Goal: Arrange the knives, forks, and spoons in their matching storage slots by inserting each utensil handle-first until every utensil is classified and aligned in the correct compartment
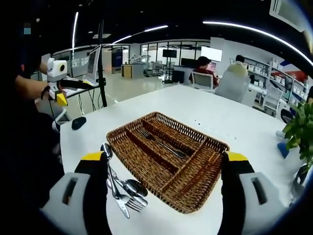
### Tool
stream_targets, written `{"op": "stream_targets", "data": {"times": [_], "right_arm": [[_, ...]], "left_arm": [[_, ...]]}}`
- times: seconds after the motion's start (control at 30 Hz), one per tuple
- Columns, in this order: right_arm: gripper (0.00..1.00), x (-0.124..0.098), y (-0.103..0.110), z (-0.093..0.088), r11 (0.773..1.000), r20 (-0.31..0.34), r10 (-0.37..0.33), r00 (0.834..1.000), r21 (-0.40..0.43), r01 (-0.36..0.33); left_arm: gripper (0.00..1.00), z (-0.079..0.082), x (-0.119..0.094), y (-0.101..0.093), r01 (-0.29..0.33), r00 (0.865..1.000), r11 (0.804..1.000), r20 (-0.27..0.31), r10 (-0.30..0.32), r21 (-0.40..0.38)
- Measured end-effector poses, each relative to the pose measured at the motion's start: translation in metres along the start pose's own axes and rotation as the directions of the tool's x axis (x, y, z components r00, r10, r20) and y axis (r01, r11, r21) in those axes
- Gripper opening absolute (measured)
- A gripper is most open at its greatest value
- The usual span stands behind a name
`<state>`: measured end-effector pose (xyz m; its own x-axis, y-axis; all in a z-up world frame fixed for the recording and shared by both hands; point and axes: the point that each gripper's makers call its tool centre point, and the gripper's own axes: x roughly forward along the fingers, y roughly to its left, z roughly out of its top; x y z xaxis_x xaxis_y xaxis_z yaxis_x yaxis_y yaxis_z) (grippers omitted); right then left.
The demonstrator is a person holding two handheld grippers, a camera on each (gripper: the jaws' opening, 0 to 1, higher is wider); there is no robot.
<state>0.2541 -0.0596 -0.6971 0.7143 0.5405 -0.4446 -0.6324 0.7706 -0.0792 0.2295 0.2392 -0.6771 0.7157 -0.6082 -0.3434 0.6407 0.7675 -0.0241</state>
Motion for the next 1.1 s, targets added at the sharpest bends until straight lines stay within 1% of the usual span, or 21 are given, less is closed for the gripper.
{"op": "stream_targets", "data": {"times": [0.07,0.2,0.37,0.53,0.77,0.93,1.1], "right_arm": [[1.00,-0.004,-0.003,0.000,1.000,0.004,-0.008,1.000,0.013,0.008],[1.00,-0.011,-0.009,0.006,1.000,0.019,-0.027,0.999,0.006,0.027],[1.00,-0.012,-0.008,0.010,1.000,0.023,-0.028,0.999,-0.008,0.028],[1.00,-0.005,0.008,0.020,0.999,0.040,0.009,0.999,-0.043,-0.007],[0.98,0.005,0.021,0.032,0.997,0.047,0.043,0.998,-0.071,-0.039],[0.98,0.007,0.026,0.036,0.995,0.051,0.059,0.997,-0.086,-0.054],[0.98,0.014,0.038,0.031,0.992,0.036,0.094,0.995,-0.089,-0.090]], "left_arm": [[1.00,0.000,0.000,0.000,-0.003,1.000,1.000,0.001,0.003,0.000],[1.00,-0.001,-0.001,0.002,-0.004,1.000,1.000,-0.002,0.004,0.006],[1.00,-0.003,-0.004,0.002,-0.006,1.000,1.000,-0.002,0.006,0.004],[1.00,-0.002,-0.009,0.002,-0.010,1.000,1.000,0.005,0.010,-0.001],[1.00,-0.001,-0.015,0.000,-0.011,1.000,1.000,0.002,0.011,0.003],[1.00,-0.002,-0.021,0.003,-0.018,1.000,1.000,0.004,0.018,0.000],[1.00,-0.003,-0.024,0.004,-0.019,1.000,1.000,0.008,0.019,-0.004]]}}
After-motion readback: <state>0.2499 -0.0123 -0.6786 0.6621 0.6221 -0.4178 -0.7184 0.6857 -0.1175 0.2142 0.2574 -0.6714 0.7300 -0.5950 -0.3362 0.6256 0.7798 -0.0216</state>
